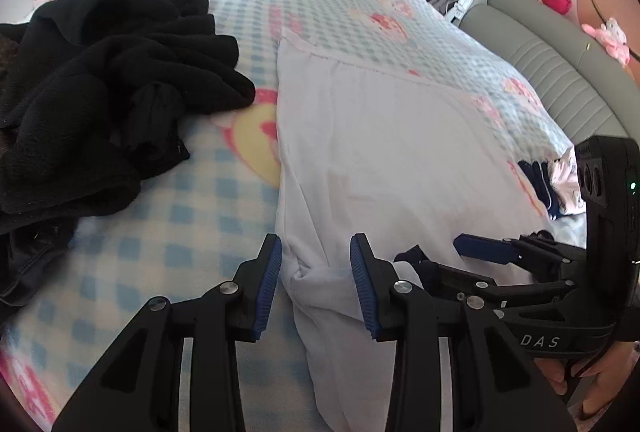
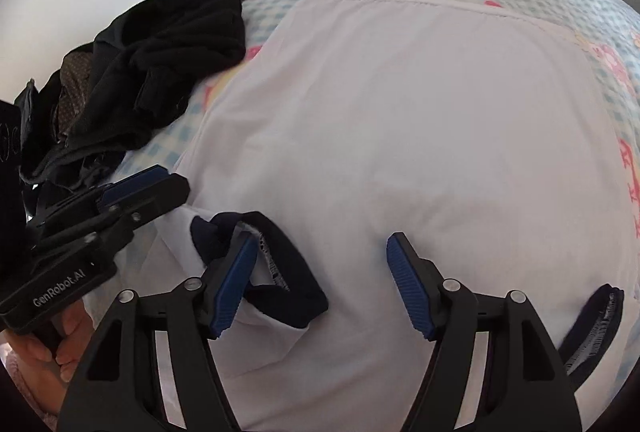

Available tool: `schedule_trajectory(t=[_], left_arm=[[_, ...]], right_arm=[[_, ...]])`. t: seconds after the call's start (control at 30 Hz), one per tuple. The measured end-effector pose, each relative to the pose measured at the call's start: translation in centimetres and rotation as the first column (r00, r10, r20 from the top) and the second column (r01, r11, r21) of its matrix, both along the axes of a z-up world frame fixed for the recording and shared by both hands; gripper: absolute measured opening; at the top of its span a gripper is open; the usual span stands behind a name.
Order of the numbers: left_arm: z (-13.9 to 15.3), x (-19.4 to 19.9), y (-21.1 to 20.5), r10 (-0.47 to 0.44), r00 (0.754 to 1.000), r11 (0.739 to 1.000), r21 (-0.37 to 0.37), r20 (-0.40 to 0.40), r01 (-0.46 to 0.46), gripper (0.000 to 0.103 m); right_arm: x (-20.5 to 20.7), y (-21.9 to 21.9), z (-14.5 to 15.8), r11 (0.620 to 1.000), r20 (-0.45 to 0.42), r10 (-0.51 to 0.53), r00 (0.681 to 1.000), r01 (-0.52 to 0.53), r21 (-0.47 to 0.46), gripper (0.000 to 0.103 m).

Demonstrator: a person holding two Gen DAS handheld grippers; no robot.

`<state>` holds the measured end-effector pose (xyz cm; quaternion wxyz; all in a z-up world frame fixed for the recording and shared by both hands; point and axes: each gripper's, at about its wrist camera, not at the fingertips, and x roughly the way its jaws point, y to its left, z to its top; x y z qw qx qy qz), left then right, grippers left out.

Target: Fold clothes

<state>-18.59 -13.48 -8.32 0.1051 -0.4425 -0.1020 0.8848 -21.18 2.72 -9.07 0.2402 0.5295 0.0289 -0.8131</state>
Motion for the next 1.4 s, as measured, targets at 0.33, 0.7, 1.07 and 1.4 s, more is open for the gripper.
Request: schedule_trajectory(t=[0.33,0.7,1.07,1.4], left_arm=[[-0.8,3.8,0.4,-0.062,0.998,0.989,-0.138,0.004,0.062,0.042],[1.7,2.9,2.0,-0.151,0.982,0.959,-0.259,-0.112,0.118,0.042],[0.4,3.3,6.5,-0.473,0.880,0.819,-0.354,0.030,0.452,0.039],[0.6,-1.5,6.3,-0.289,0.956,0.935,-0.201,0.045,0.293,0.007]], right_arm=[[2.5,-2.3,-0.2,0.985,-0.008,0.169,0.986,-0.169,0.039,0.071],[0.7,0.8,0.5,0.999,-0.028,-0.035,0.999,0.035,-0.009,0.070],[3.1,3.6,-1.0,0.999,0.026,-0.047,0.999,0.046,0.029,0.071],[3.0,3.8,-0.8,0.997,0.025,-0.076,0.997,0.075,0.031,0.071]])
